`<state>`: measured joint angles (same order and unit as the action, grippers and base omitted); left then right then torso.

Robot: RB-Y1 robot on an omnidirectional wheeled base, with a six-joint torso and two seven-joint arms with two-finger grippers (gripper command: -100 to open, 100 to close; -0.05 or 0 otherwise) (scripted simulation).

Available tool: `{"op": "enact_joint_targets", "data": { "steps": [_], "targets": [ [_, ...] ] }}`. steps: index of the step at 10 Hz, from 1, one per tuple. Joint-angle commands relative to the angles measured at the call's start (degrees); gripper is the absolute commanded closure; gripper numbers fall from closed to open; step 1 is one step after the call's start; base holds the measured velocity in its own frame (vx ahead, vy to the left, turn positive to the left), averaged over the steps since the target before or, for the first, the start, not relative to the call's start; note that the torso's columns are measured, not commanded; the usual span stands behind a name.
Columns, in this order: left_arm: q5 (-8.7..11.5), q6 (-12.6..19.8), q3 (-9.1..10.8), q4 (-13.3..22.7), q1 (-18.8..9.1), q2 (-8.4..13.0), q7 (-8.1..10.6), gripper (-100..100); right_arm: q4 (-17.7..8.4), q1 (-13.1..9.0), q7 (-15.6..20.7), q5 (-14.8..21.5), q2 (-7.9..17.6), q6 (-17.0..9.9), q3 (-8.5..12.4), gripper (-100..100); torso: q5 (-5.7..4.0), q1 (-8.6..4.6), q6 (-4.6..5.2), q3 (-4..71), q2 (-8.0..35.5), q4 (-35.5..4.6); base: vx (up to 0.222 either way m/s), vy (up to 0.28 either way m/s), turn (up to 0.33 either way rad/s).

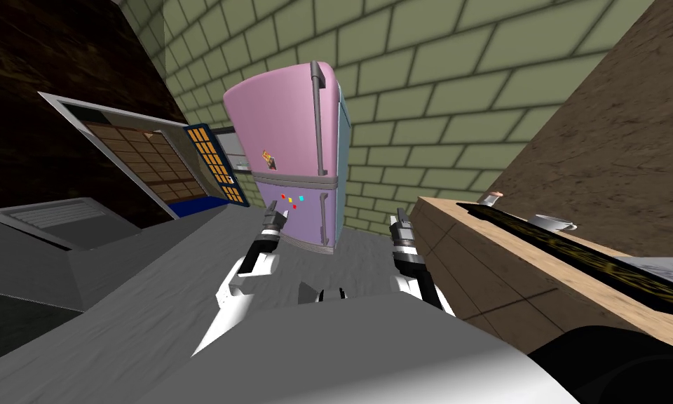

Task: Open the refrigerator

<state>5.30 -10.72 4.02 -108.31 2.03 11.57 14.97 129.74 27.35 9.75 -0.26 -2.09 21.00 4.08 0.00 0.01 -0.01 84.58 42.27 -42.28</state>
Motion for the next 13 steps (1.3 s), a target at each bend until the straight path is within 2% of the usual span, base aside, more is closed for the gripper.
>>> {"op": "enact_joint_targets", "data": {
  "steps": [1, 2, 3, 4, 5, 6, 7, 8, 9, 10, 11, 12, 13],
  "targets": [
    [0.2, 1.5, 0.86, 2.7, -3.5, 0.3, 1.27, -100, 0.0, 0.0, 0.0, 0.0, 0.0, 0.0, 0.0, 0, 0.00, -0.03, 0.01, 0.0, 0.0, 0.0, -0.001, -0.043, -0.021],
    [0.5, 3.1, 1.65, 4.9, -5.6, 0.6, 2.43, -100, 0.0, 0.0, 0.0, 0.0, 0.0, 0.0, 0.0, 0, 0.00, 0.01, 0.00, 0.0, 0.0, 0.0, -0.009, -0.048, -0.039],
    [0.5, 3.1, 1.65, 4.9, -6.4, 0.6, 2.43, -100, 0.0, 0.0, 0.0, 0.0, 0.0, 0.0, 0.0, 0, 0.00, -0.02, 0.01, 0.0, 0.0, 0.0, -0.006, -0.045, -0.027],
    [0.7, 4.7, 2.45, 7.1, -8.7, 0.9, 3.61, -100, 0.0, 0.0, 0.0, 0.0, 0.0, 0.0, 0.0, 0, 0.00, -0.01, 0.00, 0.0, 0.0, 0.0, -0.009, -0.055, -0.049],
    [0.7, 4.7, 2.45, 7.1, -9.3, 0.9, 3.61, -100, 0.0, 0.0, 0.0, 0.0, 0.0, 0.0, 0.0, 0, -0.01, -0.04, 0.02, 0.0, 0.0, 0.0, -0.007, -0.047, -0.026],
    [0.9, 6.3, 3.25, 9.4, -11.8, 1.3, 4.81, -100, 0.0, 0.0, 0.0, 0.0, 0.0, 0.0, 0.0, 0, 0.00, 0.00, 0.00, 0.0, 0.0, 0.0, -0.001, -0.053, -0.045],
    [0.9, 6.3, 3.25, 9.4, -12.3, 1.3, 4.81, -100, 0.0, 0.0, 0.0, 0.0, 0.0, 0.0, 0.0, 0, 0.00, -0.02, 0.01, 0.0, 0.0, 0.0, 0.001, -0.043, -0.023],
    [1.2, 7.9, 4.06, 11.6, -14.3, 1.6, 6.01, -100, 0.0, 0.0, 0.0, 0.0, 0.0, 0.0, 0.0, 0, 0.01, 0.02, 0.00, 0.0, 0.0, 0.0, -0.010, -0.049, -0.045],
    [1.2, 7.9, 4.06, 11.7, -15.3, 1.6, 6.01, -100, 0.0, 0.0, 0.0, 0.0, 0.0, 0.0, 0.0, 0, 0.01, -0.01, 0.01, 0.0, 0.0, 0.0, -0.008, -0.048, -0.024],
    [1.4, 9.6, 4.86, 14.0, -17.3, 2.0, 7.22, -100, 0.0, 0.0, 0.0, 0.0, 0.0, 0.0, 0.0, 0, -0.01, -0.02, 0.01, 0.0, 0.0, 0.0, -0.010, -0.055, -0.047],
    [1.4, 9.6, 4.86, 14.1, -18.3, 2.0, 7.22, -100, 0.0, 0.0, 0.0, 0.0, 0.0, 0.0, 0.0, 0, -0.01, -0.04, 0.01, 0.0, 0.0, 0.0, -0.001, -0.047, -0.022],
    [1.7, 11.2, 5.66, 16.4, -20.3, 2.3, 8.44, -100, 0.0, 0.0, 0.0, 0.0, 0.0, 0.0, 0.0, 0, 0.00, 0.00, 0.00, 0.0, 0.0, 0.0, -0.007, -0.052, -0.046],
    [1.7, 11.2, 5.66, 16.6, -21.3, 2.3, 8.44, -100, 0.0, 0.0, 0.0, 0.0, 0.0, 0.0, 0.0, 0, 0.00, -0.01, 0.01, 0.0, 0.0, 0.0, -0.007, -0.042, -0.022]
  ]
}}
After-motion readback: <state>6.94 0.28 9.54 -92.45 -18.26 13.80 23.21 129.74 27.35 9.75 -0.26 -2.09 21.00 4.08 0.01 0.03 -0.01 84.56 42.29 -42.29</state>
